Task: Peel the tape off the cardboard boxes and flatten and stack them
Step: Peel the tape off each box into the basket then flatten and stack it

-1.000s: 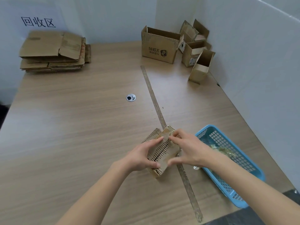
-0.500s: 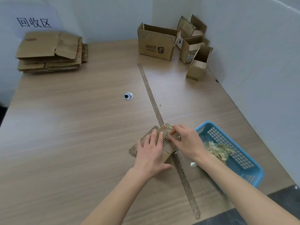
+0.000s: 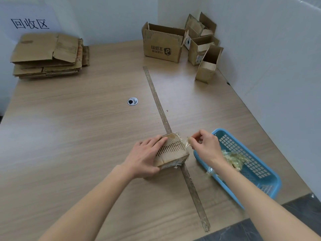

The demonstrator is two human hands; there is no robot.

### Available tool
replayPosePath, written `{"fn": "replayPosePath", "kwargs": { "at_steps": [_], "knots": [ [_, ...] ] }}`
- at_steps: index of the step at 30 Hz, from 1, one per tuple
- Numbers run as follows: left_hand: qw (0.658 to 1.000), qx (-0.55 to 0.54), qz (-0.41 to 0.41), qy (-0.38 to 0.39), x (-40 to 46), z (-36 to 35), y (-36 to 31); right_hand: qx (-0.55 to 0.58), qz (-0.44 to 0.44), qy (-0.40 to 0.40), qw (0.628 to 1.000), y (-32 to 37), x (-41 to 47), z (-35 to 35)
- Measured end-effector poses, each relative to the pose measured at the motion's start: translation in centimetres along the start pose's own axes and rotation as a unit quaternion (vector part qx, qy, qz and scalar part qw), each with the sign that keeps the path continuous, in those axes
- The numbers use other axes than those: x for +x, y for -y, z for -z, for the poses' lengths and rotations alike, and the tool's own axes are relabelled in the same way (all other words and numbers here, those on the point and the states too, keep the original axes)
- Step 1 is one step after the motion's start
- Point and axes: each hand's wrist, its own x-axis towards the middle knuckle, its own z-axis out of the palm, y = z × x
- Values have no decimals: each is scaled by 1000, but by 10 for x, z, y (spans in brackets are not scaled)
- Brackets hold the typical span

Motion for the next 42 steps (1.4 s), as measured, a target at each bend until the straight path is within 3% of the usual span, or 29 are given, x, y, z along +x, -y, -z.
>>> {"fn": "replayPosePath", "kwargs": {
  "at_steps": [3,8,11,13,15,17,19,21,24,28,32,42],
  "knots": [
    [1000,-1,-7,3,-6,2,12,102,-40,104,988,-9,8,24],
    [1000,-2,-11,22,4,7,5,199,-93,193,956,-17,15,60],
    [1000,-18,-10,20,9,7,1,356,-115,140,917,-8,21,63],
    [1000,-19,-9,15,9,5,0,385,-105,68,914,-3,19,63],
    [1000,-23,-9,2,7,1,-1,263,-13,33,964,0,6,56],
    [1000,-28,-6,-11,8,-2,-2,62,171,30,983,-1,-13,41],
    [999,-33,1,-18,10,-3,-4,-127,364,76,920,-3,-25,27],
    [999,-33,11,-25,11,-4,-6,-239,456,137,846,-8,-26,21],
    [998,-29,17,-44,10,-8,-7,-255,455,150,840,-5,-20,28],
    [995,-33,22,-94,10,-13,-8,-316,496,160,793,10,-7,25],
    [993,-39,28,-106,10,-13,-9,-341,494,187,778,9,2,20],
    [995,-45,14,-92,8,-11,0,-238,484,152,828,-12,-9,19]
  ]
}}
